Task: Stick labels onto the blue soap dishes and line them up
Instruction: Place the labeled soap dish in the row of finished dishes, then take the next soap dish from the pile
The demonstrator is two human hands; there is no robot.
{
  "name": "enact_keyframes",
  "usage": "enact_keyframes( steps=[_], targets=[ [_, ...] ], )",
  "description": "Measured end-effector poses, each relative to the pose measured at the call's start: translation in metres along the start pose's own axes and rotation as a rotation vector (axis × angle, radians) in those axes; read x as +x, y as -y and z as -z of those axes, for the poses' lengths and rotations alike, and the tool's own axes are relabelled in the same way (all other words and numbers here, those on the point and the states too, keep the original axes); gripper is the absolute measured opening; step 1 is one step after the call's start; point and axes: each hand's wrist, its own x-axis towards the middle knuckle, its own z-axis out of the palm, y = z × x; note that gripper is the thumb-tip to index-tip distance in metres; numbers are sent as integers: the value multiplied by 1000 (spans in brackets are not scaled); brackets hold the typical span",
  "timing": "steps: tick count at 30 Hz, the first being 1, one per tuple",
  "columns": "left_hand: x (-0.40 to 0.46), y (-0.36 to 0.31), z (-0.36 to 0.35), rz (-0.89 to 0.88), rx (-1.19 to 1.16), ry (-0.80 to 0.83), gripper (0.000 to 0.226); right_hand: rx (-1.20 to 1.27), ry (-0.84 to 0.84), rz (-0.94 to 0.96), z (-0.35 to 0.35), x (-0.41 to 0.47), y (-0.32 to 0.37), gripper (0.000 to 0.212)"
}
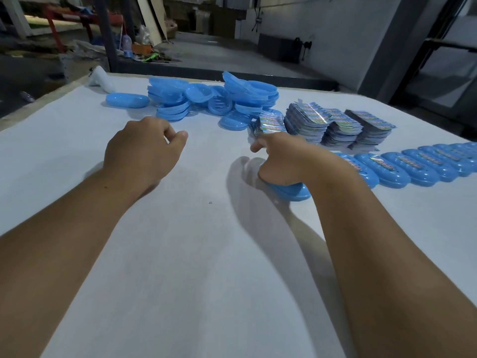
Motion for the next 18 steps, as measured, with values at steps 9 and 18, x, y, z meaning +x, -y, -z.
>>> enact_keyframes(
  steps=[9, 18],
  targets=[
    [3, 2, -3, -6, -2, 20, 32, 3, -90, -34, -4, 8, -2, 44],
    [6, -9, -11, -10, -59, 82, 21, 114, -256, 53, -22, 18, 15, 30]
  ],
)
